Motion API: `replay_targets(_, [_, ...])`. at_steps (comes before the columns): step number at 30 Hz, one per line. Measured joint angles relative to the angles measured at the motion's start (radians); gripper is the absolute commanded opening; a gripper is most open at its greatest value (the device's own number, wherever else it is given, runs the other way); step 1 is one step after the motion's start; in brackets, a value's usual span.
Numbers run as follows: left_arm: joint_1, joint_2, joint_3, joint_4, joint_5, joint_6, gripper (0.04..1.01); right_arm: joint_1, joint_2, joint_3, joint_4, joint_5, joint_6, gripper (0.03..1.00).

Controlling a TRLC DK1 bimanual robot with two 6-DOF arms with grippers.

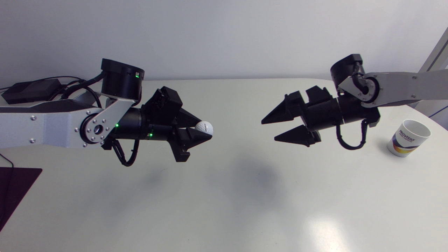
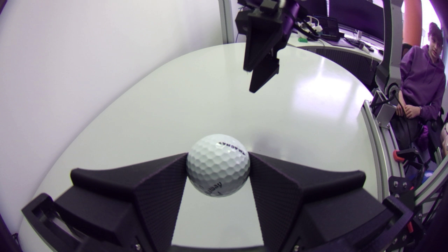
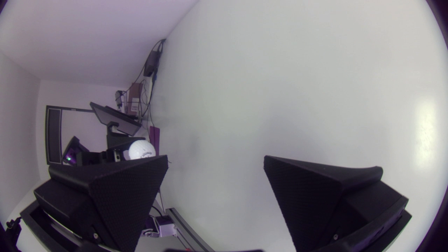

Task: Pick up the white golf ball from the table and place it into the cup.

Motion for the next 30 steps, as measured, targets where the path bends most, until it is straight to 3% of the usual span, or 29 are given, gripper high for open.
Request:
replay_targets(9, [-0.026,0.057,-0.014,0.029,0.015,0.000,0.446,0.082,0.029,0.010,-0.049,0.006,-0.095,0.959])
replay_targets(13, [-0.034,0.096,-0.014,0.030,0.018,0.000,0.446,0.097,0.029,0.010,-0.052,0.000,-0.100,0.933])
replay_targets(22, [-0.114,0.158,-0.001,0.067,0.019,-0.013,0.446,0.132,0.029,0.039,-0.052,-0.014,-0.103,0.934])
replay_targets(30, [-0.119,0.187,0.014,0.067,0.019,-0.027,0.446,0.185,0.039,0.047,-0.052,-0.013,-0.103,0.934])
